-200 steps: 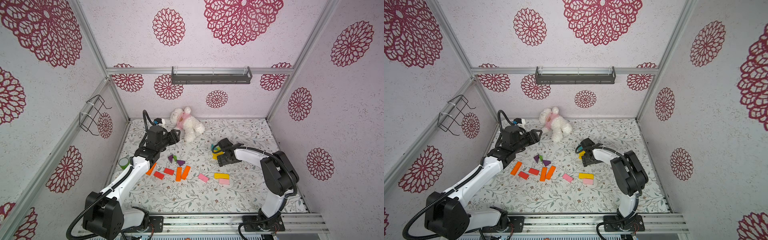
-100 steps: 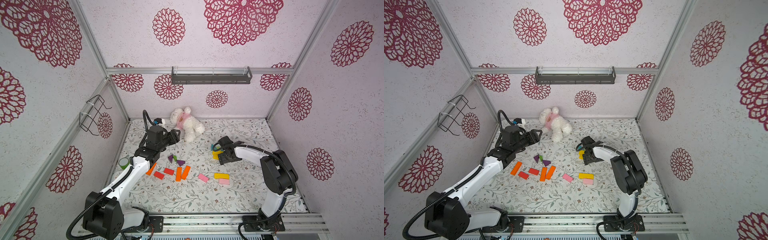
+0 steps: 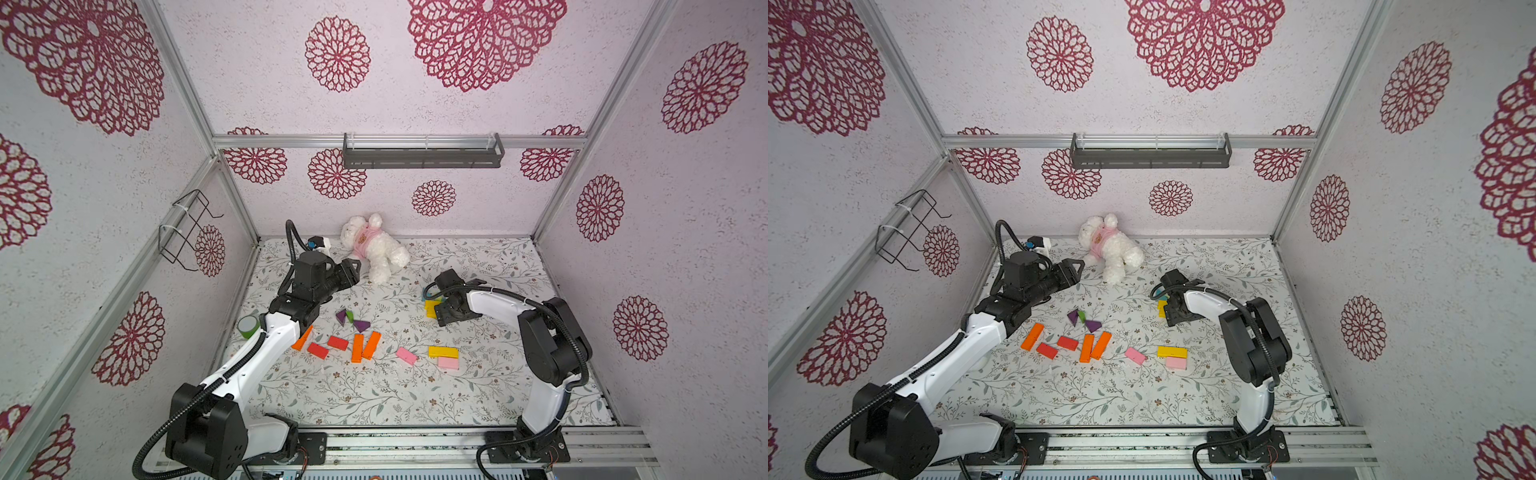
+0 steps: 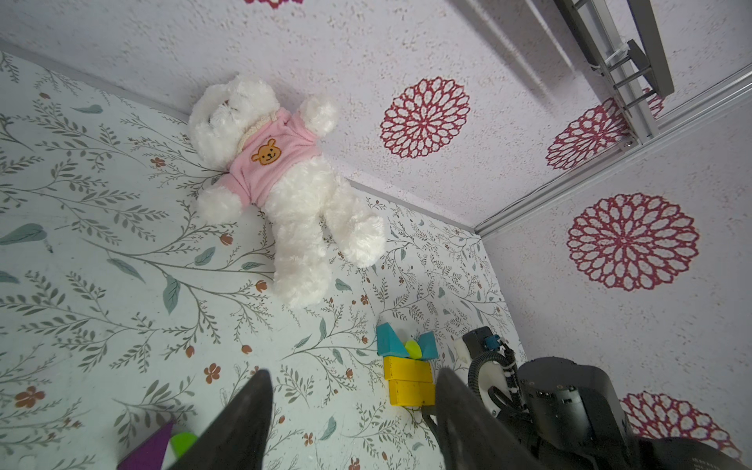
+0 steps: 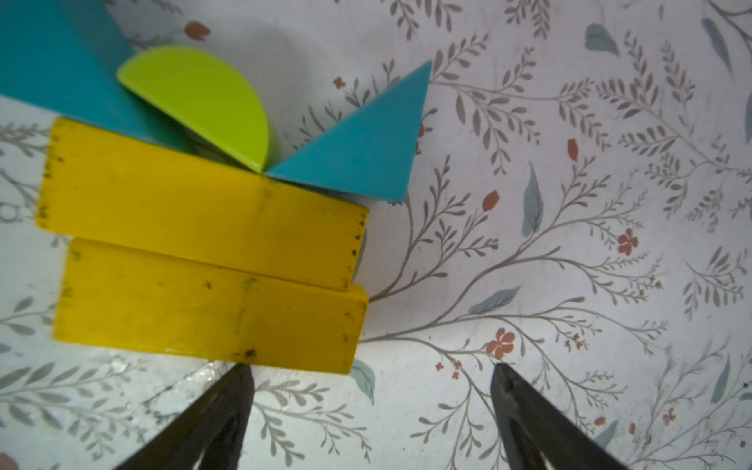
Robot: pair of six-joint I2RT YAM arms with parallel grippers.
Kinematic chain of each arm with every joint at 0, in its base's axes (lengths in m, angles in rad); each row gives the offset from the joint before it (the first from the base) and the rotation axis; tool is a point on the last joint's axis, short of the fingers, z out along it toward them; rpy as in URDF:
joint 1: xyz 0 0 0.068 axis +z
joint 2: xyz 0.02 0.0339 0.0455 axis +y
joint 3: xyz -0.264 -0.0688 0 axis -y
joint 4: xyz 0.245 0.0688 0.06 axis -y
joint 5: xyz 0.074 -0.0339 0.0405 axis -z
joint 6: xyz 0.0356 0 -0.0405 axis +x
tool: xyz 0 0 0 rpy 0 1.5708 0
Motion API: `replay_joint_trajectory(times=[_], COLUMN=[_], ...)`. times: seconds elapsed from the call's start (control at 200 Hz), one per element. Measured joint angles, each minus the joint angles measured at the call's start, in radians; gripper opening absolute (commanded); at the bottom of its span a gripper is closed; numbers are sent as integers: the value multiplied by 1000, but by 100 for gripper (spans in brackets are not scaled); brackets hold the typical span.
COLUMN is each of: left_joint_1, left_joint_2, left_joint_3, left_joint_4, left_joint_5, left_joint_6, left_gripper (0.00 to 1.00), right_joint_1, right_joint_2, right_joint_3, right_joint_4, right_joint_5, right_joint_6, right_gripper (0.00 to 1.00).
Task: Assemble a carrot with building blocks
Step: Assemble the building block at the center of the board.
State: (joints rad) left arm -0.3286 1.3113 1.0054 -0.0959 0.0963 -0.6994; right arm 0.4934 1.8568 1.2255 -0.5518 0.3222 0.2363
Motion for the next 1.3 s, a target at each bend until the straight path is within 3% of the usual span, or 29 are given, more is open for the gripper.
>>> replay_joint_trajectory(times=[0.135,0.5,1.301], left_joint_1=[0,0,0], left_joint_2=[0,4,4], left_joint_3=[0,0,0], left_joint_4=[0,0,0], left_joint_5=[0,0,1], left_joint_6=[0,0,0], left_gripper=[65,65,65], right_joint_1=[-1,-58,-67], right_joint_2=[0,-59,-32], right_joint_3=[-4,-74,-64], right_joint_4=[8,131,216], right_joint_5=[-37,-322,-410], right_joint_6=[0,53,152], right_gripper=[92,98,96])
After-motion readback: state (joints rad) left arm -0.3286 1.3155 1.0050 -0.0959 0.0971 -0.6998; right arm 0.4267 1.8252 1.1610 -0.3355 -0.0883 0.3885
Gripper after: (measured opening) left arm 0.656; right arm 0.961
